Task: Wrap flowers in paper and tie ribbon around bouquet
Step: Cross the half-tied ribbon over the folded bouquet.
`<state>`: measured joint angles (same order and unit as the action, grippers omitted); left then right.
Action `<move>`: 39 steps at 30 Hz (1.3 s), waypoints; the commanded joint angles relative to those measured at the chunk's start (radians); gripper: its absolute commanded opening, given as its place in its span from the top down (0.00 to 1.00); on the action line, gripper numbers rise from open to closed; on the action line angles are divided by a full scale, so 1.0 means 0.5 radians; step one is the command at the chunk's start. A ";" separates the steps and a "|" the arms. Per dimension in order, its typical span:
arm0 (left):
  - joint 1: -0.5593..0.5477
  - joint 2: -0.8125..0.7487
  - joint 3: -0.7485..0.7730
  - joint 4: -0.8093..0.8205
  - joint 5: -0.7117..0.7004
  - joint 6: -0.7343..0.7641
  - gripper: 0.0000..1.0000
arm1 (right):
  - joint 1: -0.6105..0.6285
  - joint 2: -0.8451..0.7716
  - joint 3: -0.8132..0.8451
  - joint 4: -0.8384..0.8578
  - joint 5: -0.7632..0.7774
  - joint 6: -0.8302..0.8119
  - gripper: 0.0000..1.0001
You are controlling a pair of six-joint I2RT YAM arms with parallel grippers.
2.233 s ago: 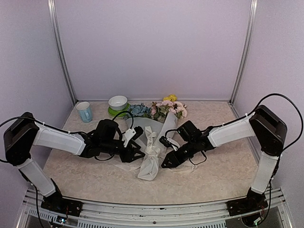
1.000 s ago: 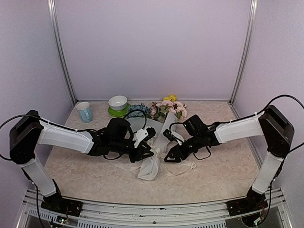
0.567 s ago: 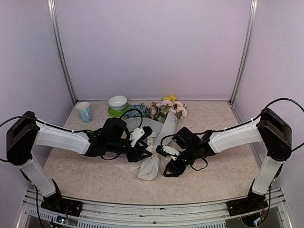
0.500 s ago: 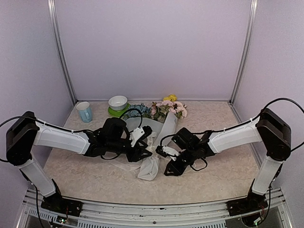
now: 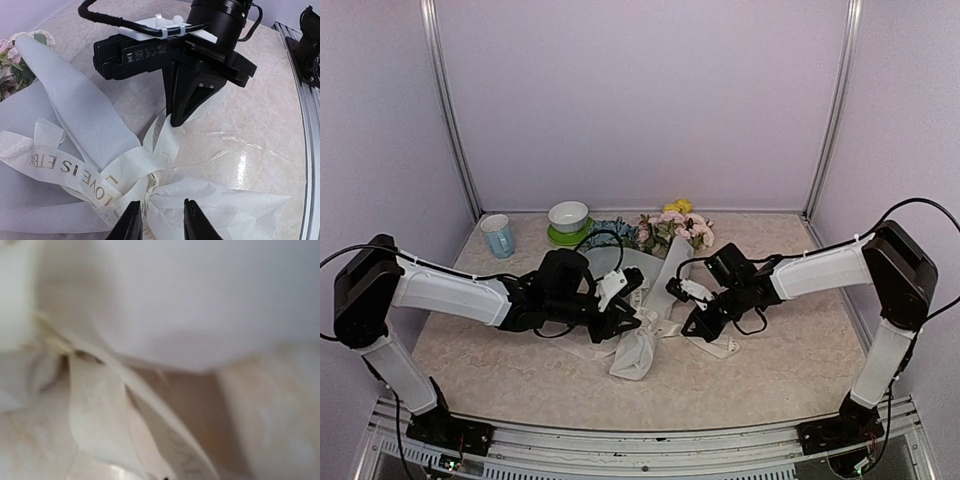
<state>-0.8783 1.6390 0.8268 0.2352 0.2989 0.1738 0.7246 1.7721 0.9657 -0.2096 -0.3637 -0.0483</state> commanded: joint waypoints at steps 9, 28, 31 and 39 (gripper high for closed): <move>-0.007 0.165 0.155 -0.001 0.118 0.059 0.74 | -0.044 -0.518 -0.260 0.087 -0.284 -0.383 1.00; -0.035 0.305 0.226 -0.072 -0.015 0.091 0.75 | -0.047 -0.265 -0.192 0.323 0.110 -0.696 1.00; -0.025 0.319 0.229 -0.050 -0.127 0.081 0.71 | -0.047 -0.193 -0.134 0.289 0.027 -0.739 1.00; -0.027 0.366 0.207 -0.001 -0.345 0.061 0.73 | -0.049 -0.118 -0.087 0.195 0.037 -0.875 1.00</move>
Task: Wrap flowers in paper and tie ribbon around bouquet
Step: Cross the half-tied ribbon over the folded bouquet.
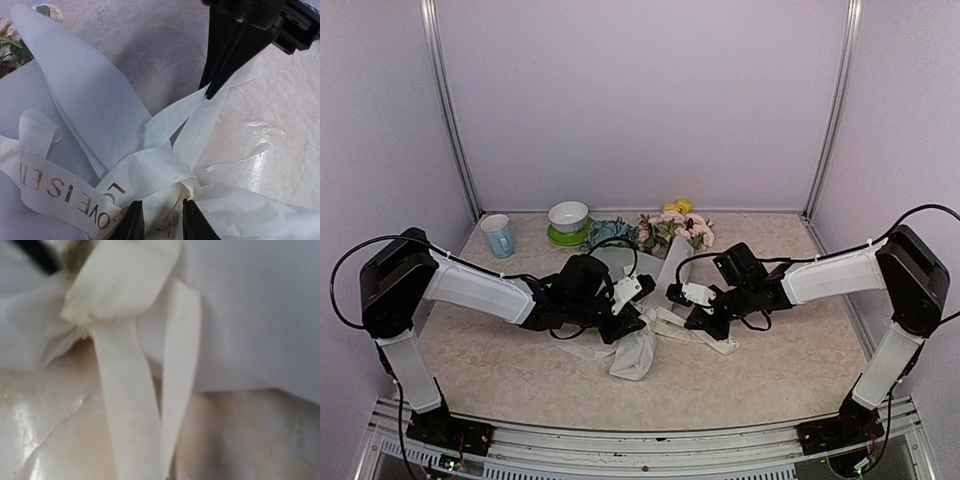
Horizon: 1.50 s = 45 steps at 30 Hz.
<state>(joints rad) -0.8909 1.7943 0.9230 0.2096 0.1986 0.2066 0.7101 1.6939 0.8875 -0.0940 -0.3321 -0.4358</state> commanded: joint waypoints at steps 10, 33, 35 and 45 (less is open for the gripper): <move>-0.010 0.072 -0.046 0.298 -0.279 -0.040 0.75 | -0.018 0.098 0.110 0.061 -0.074 -0.252 1.00; -0.122 0.179 0.008 0.494 -0.756 0.324 0.55 | -0.018 0.119 0.134 0.154 -0.326 -0.226 1.00; -0.149 0.169 0.007 0.550 -0.824 0.351 0.58 | -0.018 0.116 0.135 0.149 -0.340 -0.216 1.00; -0.138 0.116 -0.074 0.863 -0.937 0.334 0.54 | -0.018 0.078 0.140 0.156 -0.253 -0.281 1.00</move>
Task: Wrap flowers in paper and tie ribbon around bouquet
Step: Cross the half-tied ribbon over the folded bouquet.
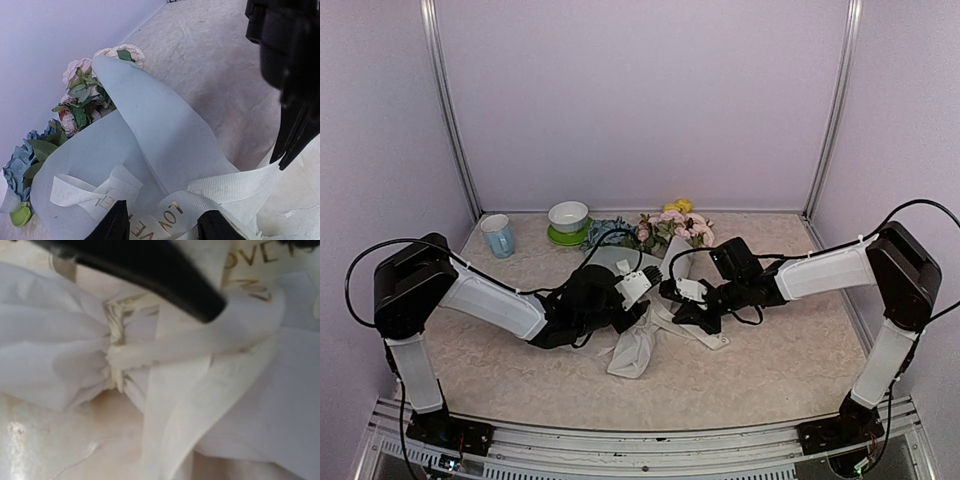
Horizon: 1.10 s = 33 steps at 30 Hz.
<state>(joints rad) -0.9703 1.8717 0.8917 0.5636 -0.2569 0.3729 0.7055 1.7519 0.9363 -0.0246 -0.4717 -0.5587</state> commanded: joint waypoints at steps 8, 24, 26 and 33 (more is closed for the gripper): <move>0.144 -0.134 -0.093 0.224 0.317 -0.211 0.51 | -0.017 0.011 0.116 0.062 0.087 -0.133 1.00; 0.275 -0.071 -0.110 0.297 0.562 -0.371 0.50 | -0.043 0.090 0.141 0.040 0.093 -0.505 1.00; 0.277 -0.078 -0.116 0.294 0.584 -0.376 0.51 | -0.040 0.072 0.111 0.055 0.039 -0.579 1.00; 0.280 -0.116 -0.135 0.273 0.736 -0.355 0.51 | -0.038 0.154 0.194 0.141 0.018 -0.765 1.00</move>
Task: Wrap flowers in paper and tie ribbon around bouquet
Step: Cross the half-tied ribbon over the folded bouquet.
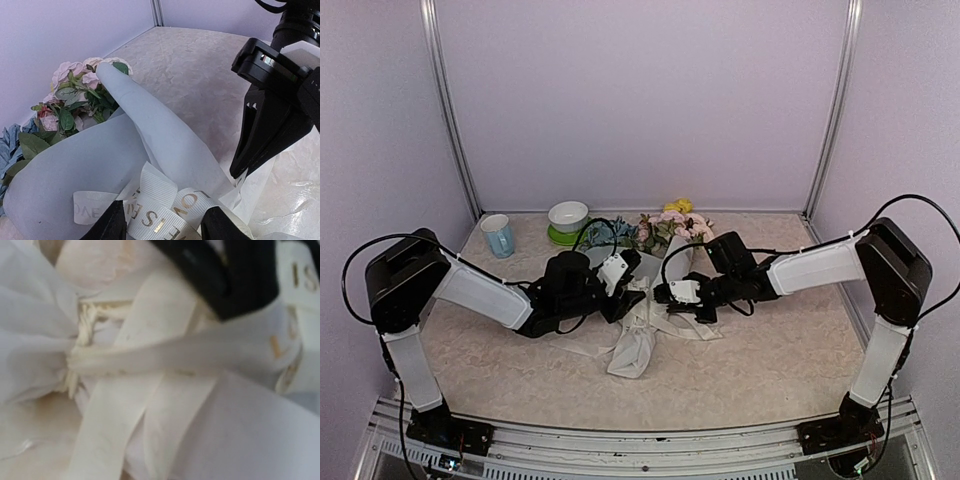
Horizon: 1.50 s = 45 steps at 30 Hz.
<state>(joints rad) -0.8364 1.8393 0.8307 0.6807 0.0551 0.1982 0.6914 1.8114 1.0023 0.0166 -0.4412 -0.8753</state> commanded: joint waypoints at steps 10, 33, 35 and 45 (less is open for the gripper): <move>0.043 -0.051 -0.013 -0.009 0.132 -0.026 0.51 | -0.056 0.010 -0.061 0.422 -0.225 0.068 1.00; 0.053 -0.062 -0.030 0.022 0.256 -0.067 0.49 | 0.083 0.305 0.100 0.713 -0.506 0.188 1.00; 0.054 -0.074 -0.041 0.025 0.274 -0.066 0.49 | 0.082 0.322 0.117 0.747 -0.539 0.229 1.00; 0.119 -0.255 -0.068 -0.150 0.349 -0.027 0.38 | 0.080 0.290 0.010 1.003 -0.759 0.433 1.00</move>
<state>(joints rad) -0.7944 1.7840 0.8078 0.6495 0.1791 0.1722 0.7246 1.9594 1.0199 0.4252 -0.7460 -0.7315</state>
